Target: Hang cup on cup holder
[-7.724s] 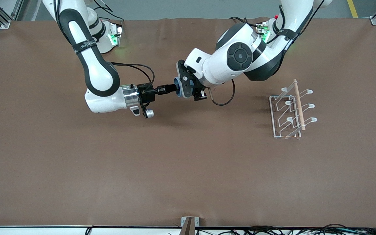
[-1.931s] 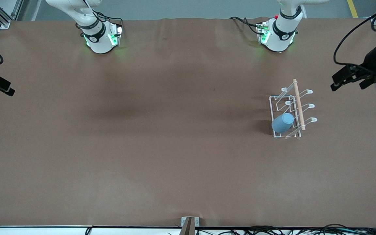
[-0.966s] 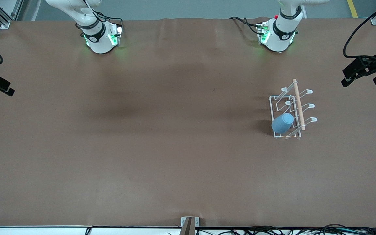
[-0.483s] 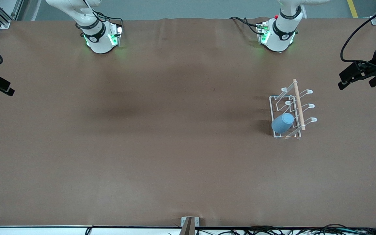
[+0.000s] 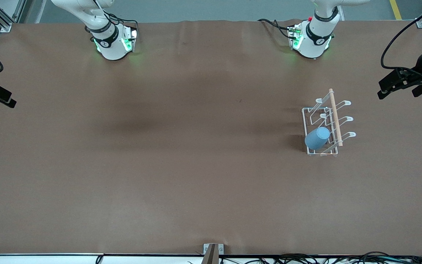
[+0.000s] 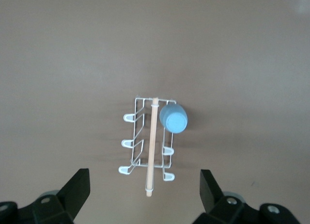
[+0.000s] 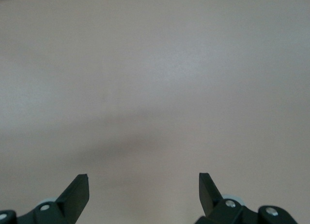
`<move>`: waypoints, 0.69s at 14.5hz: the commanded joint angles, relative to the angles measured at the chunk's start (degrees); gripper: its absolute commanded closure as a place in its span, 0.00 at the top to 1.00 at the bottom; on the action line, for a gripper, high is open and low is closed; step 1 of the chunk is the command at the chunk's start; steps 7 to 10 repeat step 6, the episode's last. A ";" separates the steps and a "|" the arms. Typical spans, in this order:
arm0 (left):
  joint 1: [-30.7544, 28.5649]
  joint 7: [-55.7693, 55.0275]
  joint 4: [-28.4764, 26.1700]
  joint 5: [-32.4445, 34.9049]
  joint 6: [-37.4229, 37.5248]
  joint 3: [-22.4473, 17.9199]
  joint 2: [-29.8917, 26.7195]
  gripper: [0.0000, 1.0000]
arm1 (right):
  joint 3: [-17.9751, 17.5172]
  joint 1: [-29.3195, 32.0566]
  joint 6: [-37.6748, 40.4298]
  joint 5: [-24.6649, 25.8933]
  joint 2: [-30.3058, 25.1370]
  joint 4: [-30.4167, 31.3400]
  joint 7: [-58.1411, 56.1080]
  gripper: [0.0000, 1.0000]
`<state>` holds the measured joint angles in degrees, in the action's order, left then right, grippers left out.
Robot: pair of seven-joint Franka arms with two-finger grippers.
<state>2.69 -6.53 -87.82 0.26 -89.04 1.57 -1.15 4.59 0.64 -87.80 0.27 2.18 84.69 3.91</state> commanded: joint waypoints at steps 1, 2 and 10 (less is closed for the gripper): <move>-0.32 1.61 0.01 -0.53 1.32 0.19 -0.26 1.00 | 0.25 -0.20 -0.09 0.17 -1.04 1.00 -0.39 1.00; -0.23 1.61 0.19 -0.53 1.41 0.19 -0.17 1.00 | 0.25 -0.20 -0.09 0.17 -1.04 1.00 -0.39 1.00; -0.14 1.61 0.36 -0.53 1.32 0.19 0.09 1.00 | 0.25 -0.20 -0.09 0.17 -1.04 1.09 -0.39 1.00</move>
